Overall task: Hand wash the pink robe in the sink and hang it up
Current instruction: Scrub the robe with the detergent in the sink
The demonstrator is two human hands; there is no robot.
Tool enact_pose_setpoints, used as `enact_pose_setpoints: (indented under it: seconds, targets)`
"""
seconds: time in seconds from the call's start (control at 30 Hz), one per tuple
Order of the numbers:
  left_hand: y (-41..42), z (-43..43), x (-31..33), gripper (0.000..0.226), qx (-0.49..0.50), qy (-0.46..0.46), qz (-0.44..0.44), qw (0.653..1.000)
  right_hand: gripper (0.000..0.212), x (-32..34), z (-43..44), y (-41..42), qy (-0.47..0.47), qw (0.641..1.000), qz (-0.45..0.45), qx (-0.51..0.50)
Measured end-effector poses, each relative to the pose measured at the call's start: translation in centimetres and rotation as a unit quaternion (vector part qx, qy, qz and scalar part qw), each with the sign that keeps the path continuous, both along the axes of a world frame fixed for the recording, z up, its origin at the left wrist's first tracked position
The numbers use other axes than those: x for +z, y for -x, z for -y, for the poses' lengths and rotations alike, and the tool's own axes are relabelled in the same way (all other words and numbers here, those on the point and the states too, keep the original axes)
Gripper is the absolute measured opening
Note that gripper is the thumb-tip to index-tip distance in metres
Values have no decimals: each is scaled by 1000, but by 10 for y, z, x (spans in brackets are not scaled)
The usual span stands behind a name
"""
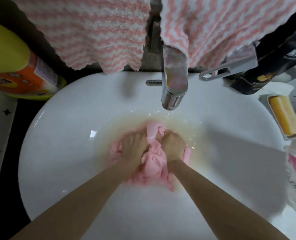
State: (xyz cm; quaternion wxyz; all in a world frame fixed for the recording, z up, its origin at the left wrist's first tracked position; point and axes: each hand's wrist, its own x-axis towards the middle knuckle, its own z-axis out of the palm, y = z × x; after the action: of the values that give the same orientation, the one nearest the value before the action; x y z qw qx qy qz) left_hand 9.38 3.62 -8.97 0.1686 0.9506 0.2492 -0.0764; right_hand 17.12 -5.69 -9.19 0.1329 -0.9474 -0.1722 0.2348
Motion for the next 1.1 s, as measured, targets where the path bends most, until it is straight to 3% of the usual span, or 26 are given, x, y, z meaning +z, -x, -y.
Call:
enact_pose_setpoints:
  seconds: [0.07,0.17,0.2,0.23,0.3,0.4,0.53,0.63,0.87,1.1]
  targets:
    - [-13,-9,11,13,128,134,-40,982,46,10,1,-8,-39,995,-61,-61]
    - [-5,-20,22,42,47,187,57,980,32,21,18,-10,-231,962,-101,-107]
    - [5,-21,32,54,17,180,109,978,15,31,27,-6,-280,953,-83,-83]
    - [17,-20,43,65,-20,165,134,977,13,42,37,-1,-315,947,-52,-28]
    - [46,-16,55,89,-106,144,142,974,52,57,60,11,-337,936,-12,103]
    - [78,-12,65,109,-151,173,95,969,63,70,79,28,-316,938,-24,138]
    - [66,-8,49,96,-41,26,104,993,66,50,69,32,-210,966,116,100]
    - [54,13,12,86,9,22,79,997,69,19,51,35,-143,983,65,95]
    - [48,36,-27,42,34,-106,175,978,55,-22,42,40,-116,970,177,118]
    - [22,18,-51,22,-24,-156,128,979,34,-31,17,23,-76,966,229,97]
